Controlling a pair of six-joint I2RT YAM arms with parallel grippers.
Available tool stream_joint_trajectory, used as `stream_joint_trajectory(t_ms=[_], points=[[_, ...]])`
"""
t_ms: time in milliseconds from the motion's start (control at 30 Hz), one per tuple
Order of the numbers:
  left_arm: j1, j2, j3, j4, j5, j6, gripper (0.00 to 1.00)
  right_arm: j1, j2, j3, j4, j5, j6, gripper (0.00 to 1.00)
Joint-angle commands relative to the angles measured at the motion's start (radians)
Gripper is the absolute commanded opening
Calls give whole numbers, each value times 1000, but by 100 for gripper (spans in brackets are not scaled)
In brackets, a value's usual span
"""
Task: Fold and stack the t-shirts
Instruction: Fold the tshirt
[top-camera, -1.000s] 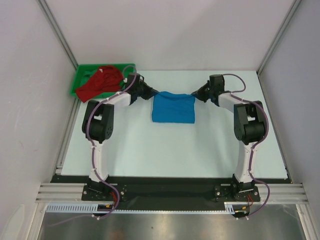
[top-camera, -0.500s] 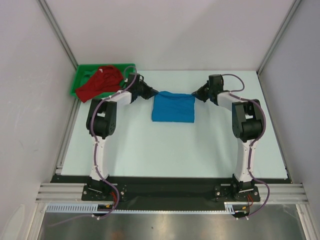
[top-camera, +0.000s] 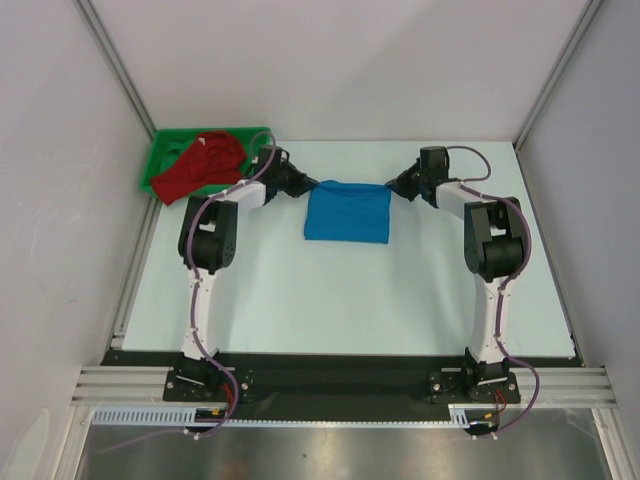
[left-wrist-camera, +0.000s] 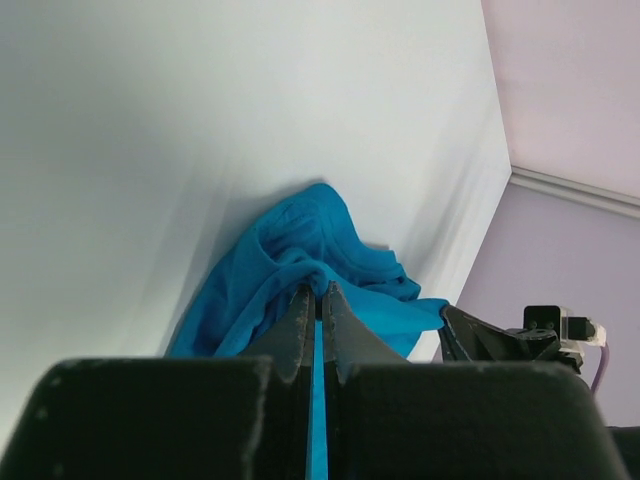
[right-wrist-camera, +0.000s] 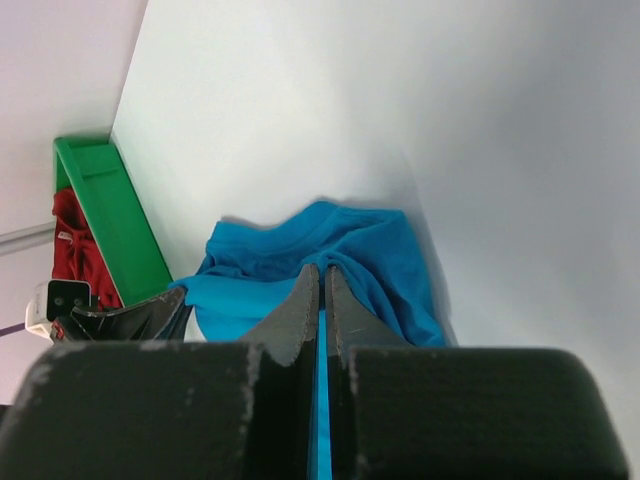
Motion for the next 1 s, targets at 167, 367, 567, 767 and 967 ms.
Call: stream_joint_trajectory(t_ms=[167,367,567,767,967], points=[[21,22,67,18,-29,-15,2,-25,42,63,16,3,11,0],[23,34,145,-74,-76,91,25,-43,92,127,10,-21,-82,32],[20,-201,57,-137,-228,327,49,-129,-34,109,-70,-35,-325,61],[-37,-332,-268,276,-37,358,48,-60,-159,-110,189,-210,-327,57],[-68,-141,-168,417,143,247,38,21,38,-87,461,-339,-110,38]])
